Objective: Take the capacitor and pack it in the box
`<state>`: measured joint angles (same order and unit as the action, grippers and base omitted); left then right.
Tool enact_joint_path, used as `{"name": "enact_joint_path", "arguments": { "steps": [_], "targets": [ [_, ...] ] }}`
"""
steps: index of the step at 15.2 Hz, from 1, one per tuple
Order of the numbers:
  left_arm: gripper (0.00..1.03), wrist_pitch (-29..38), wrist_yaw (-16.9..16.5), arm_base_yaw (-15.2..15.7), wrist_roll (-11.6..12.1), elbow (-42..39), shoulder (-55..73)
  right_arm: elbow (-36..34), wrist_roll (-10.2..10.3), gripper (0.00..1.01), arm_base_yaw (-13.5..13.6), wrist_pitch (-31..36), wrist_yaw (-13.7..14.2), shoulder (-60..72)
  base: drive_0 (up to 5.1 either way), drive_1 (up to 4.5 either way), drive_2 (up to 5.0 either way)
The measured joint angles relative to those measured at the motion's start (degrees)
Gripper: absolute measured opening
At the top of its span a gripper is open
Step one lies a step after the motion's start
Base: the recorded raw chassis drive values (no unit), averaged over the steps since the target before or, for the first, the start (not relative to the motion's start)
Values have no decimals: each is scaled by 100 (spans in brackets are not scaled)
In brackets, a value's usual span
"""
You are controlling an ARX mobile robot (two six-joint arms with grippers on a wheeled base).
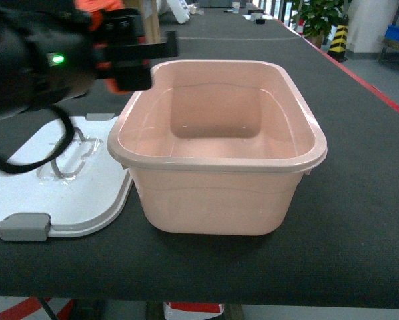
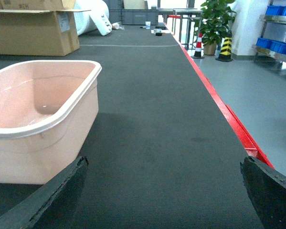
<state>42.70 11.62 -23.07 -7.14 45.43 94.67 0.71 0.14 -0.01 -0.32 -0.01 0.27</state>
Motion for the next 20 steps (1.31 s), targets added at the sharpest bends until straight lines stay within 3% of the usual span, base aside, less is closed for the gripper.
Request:
{"name": "enact_joint_path", "arguments": {
  "steps": [2, 4, 8, 11, 12, 13, 14, 16, 18, 20],
  "targets": [
    [44, -177, 22, -232, -39, 1095, 863, 0, 0, 98, 0, 2, 0, 0, 0, 0, 0],
    [48, -118, -55, -358, 4, 1543, 1333, 0, 0, 98, 0, 2, 0, 0, 0, 0, 0],
    [97, 195, -2, -385, 157, 1397, 1320, 0, 0, 98, 0, 2, 0, 0, 0, 0, 0],
    [98, 197, 26, -378, 166, 1394, 1318, 0, 0, 98, 0, 2, 0, 0, 0, 0, 0],
    [98, 374, 387, -321, 247, 1123, 1165, 0, 0, 98, 0, 2, -2, 0, 0, 0, 0],
    [98, 389, 479, -146, 273, 542, 734, 0, 0, 98, 0, 0, 2, 0, 0, 0, 0],
    [98, 363, 461, 216, 308, 57, 197, 0, 0, 98, 0, 2, 2, 0, 0, 0, 0],
    [98, 254, 168, 1161, 424, -590, -835, 0, 2, 98, 0, 0, 0, 0, 0, 0, 0],
    [98, 496, -236, 1906, 579, -879, -796, 0, 0, 98, 0, 2, 0, 0, 0, 0, 0],
    [98, 621, -398, 2186, 599, -876, -162, 0, 0, 98, 0, 2, 2, 0, 0, 0, 0]
  ]
}}
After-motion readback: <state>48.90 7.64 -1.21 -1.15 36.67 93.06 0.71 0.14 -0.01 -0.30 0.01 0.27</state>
